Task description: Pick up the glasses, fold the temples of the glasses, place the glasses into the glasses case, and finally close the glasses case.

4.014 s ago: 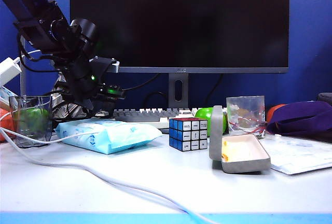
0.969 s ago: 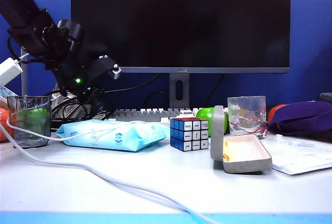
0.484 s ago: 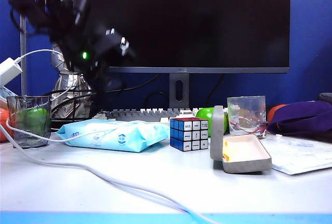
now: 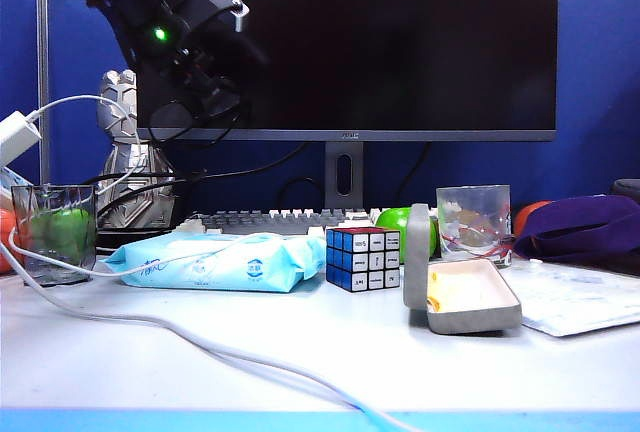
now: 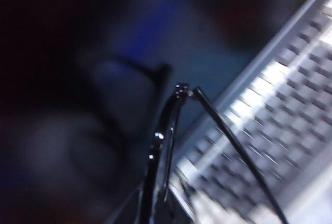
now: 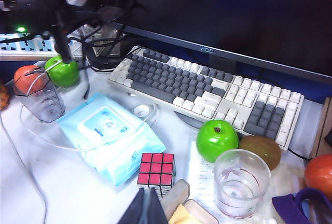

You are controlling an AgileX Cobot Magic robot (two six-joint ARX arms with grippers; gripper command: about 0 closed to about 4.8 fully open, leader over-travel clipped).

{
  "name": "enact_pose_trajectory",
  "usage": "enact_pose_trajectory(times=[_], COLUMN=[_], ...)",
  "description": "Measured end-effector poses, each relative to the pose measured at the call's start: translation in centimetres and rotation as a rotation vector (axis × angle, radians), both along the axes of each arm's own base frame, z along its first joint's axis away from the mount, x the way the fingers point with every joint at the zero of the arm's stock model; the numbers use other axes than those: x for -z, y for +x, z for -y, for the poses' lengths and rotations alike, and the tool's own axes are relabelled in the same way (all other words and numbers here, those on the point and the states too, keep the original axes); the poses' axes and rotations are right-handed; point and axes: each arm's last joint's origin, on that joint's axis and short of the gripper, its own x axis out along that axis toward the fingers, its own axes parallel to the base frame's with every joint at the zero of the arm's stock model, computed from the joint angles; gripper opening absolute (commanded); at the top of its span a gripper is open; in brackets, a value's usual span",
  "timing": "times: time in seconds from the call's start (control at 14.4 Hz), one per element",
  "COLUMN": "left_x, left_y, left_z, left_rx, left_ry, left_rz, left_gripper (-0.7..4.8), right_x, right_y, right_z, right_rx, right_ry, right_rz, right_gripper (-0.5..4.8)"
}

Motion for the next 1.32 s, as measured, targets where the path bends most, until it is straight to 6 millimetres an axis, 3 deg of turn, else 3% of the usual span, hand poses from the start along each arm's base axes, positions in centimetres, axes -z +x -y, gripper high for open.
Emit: enact_pose_trajectory(times=[0.28, 0.35, 0.42, 0.62, 0.9, 0.97, 1.11, 1.32], left_x=[-3.0, -4.6, -5.3, -6.6, -7.2, -7.3, -7.5, -8.3], left_y=[-3.3, -4.8, -5.4, -6.4, -7.8, -8.5, -9.9, -11.1], left_z=[0.3, 0.5, 0.6, 1.2, 3.5, 5.0, 7.5, 9.6], left_rx=[0.088, 0.209, 0.259, 0.406, 0.558, 0.603, 0.677, 0.775], left_ry=[-0.363, -0.671, -0.798, -1.034, -1.08, -1.063, -1.034, -1.036], left_rz=[-0.211, -0.389, -0.481, -0.718, -0.887, -0.908, -0.935, -0.926], left_gripper=[-0.06, -0.06, -0.06, -0.06, -0.06, -0.06, -0.06, -0.06], right_x=[-0.1, -0.5, -0.7, -1.4, -3.6, -4.3, -4.4, -3.8], right_y=[-0.2, -0.3, -0.4, -0.6, -0.5, -0.6, -0.2, 0.3], right_z=[-0.3, -0.5, -0.7, -1.0, -1.1, -1.2, -1.4, -1.7], right_rx=[-0.103, -0.217, -0.292, -0.433, -0.482, -0.525, -0.555, -0.555], right_ry=[0.037, 0.081, 0.107, 0.154, 0.258, 0.302, 0.351, 0.359], right_rz=[-0.002, 0.022, 0.034, 0.096, 0.261, 0.288, 0.256, 0.199], right_gripper=[-0.01, -0.01, -0.01, -0.01, -0.01, -0.01, -0.01, -0.01])
